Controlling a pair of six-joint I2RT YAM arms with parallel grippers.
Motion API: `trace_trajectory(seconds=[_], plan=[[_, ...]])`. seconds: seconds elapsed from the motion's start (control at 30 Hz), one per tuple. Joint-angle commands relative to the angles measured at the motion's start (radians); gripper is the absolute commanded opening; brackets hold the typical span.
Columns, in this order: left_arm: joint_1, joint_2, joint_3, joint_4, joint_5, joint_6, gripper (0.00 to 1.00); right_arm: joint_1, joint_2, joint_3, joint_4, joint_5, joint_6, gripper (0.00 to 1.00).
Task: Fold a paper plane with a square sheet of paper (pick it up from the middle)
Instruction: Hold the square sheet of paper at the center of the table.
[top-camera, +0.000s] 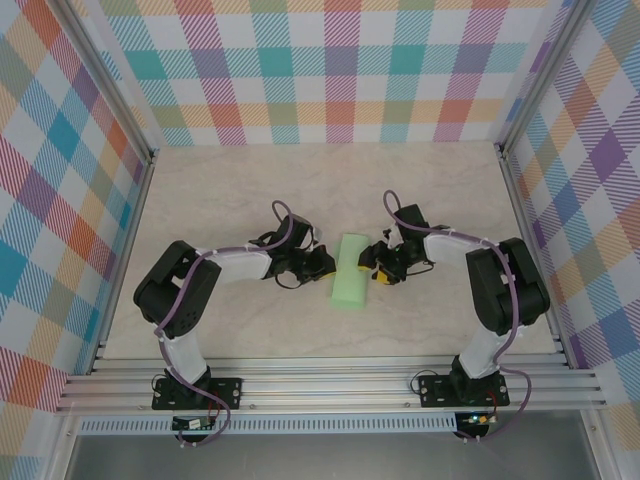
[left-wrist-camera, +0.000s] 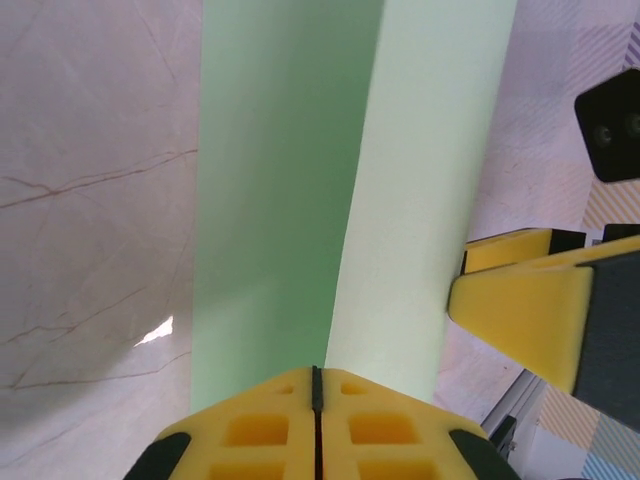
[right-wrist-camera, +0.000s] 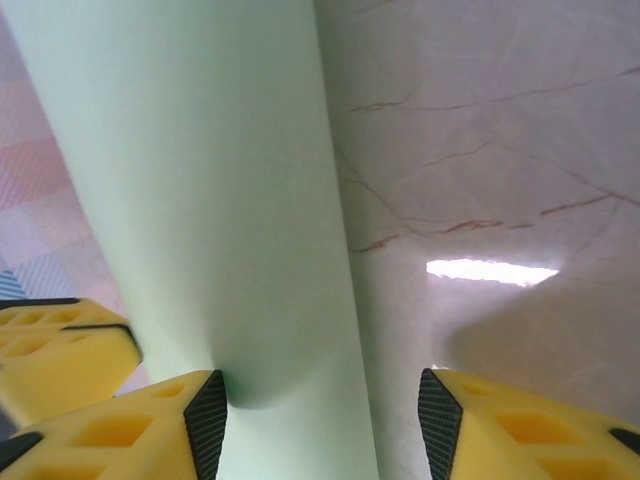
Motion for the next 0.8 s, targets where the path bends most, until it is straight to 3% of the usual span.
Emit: trace_trajectory(seconds=[0.0,0.13,0.37,0.77], plan=[[0.007,-0.071,-0.013,-0.030,-0.027,0.019,0.13,0.002,0.029,0.036,-0.052,0.007,-0.043,0.57],[0.007,-0.119,-0.016,-0.100,-0.111,0.026,0.23,0.016,0.050,0.059,-0.083,0.029,-0.057,0.58],[0.007,-0.214,-0.037,-0.183,-0.250,0.018,0.30,0.053,0.083,0.104,-0.152,0.097,-0.078,0.60],[0.007,-0.265,-0.036,-0.225,-0.305,0.015,0.35,0.103,0.168,0.215,-0.325,0.240,-0.046,0.65]])
